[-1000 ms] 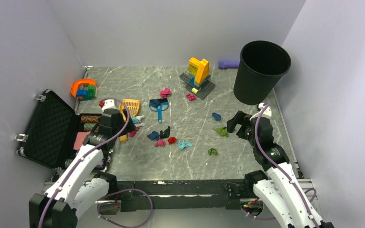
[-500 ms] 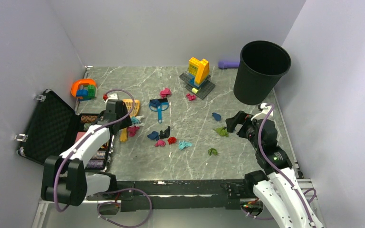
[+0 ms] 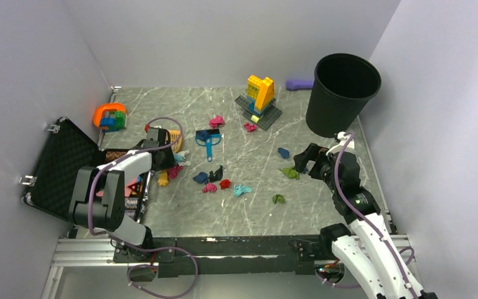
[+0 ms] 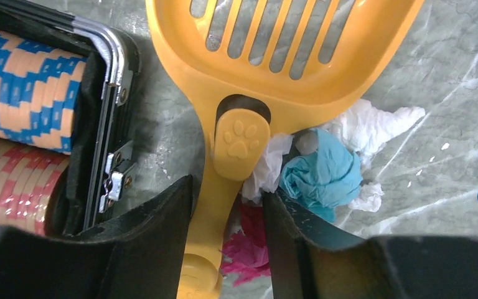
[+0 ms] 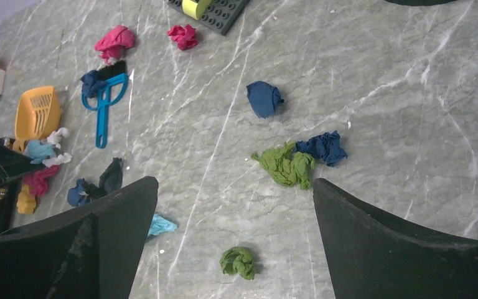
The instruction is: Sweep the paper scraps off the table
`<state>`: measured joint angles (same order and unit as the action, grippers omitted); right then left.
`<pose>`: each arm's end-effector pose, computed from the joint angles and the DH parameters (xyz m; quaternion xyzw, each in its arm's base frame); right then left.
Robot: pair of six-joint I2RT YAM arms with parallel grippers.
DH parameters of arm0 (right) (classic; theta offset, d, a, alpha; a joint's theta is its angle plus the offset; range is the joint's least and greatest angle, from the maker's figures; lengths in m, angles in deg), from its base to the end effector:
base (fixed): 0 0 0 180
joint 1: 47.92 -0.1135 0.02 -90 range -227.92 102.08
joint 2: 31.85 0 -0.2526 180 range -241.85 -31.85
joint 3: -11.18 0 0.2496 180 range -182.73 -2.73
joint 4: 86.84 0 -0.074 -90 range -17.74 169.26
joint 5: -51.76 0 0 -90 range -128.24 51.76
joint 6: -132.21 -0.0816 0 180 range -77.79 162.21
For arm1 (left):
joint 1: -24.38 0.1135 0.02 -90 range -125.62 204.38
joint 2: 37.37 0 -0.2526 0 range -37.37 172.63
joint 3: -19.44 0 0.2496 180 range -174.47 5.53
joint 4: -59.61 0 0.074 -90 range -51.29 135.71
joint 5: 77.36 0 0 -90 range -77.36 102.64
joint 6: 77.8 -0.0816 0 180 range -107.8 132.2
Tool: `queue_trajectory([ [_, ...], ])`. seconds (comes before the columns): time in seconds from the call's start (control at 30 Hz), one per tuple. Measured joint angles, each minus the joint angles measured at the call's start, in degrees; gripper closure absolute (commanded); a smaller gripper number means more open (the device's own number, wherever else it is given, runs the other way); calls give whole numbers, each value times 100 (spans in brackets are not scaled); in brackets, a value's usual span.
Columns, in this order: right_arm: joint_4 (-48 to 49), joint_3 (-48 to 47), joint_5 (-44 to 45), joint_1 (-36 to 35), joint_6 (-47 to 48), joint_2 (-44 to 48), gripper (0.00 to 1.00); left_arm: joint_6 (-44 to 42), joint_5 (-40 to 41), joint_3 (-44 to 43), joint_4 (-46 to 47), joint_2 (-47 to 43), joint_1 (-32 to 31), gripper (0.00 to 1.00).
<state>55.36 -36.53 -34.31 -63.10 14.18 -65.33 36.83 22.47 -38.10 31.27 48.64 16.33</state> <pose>0.1884 0.0453 0.2521 0.1122 0.8288 0.1749 0.5196 0.3053 -0.0291 0.1173 -0.1619 0.9413 -0.0013 0.2962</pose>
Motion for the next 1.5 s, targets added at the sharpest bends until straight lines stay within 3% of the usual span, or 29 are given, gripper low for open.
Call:
queue_trajectory([
  [0.1,20,-55,-2,0,2,-162,0,-11,-72,-103,-20,184,17,54],
  [0.23,111,-68,-4,0,2,-393,1,-9,-199,-332,-7,363,35,69],
  [0.43,144,-90,-26,0,0,-586,1,4,-157,-398,-136,212,-13,71],
  [0.77,313,-109,-149,0,-9,-671,1,39,404,-409,-564,-1585,-496,71],
  [0.97,369,-109,-192,0,-48,-708,1,57,420,-570,-804,-1674,-933,71],
  [1.1,380,-109,-256,0,-72,-708,1,170,376,-671,-758,-1517,-1320,70],
  [1.2,400,-109,-293,0,-114,-708,1,343,376,-892,-647,-1113,-2033,71],
  [1.4,380,-109,-297,0,-160,-717,1,647,431,-2323,-605,603,-3134,68],
  [1.5,378,-109,-299,0,-157,-695,0,765,457,-2669,-551,1043,-3285,59],
])
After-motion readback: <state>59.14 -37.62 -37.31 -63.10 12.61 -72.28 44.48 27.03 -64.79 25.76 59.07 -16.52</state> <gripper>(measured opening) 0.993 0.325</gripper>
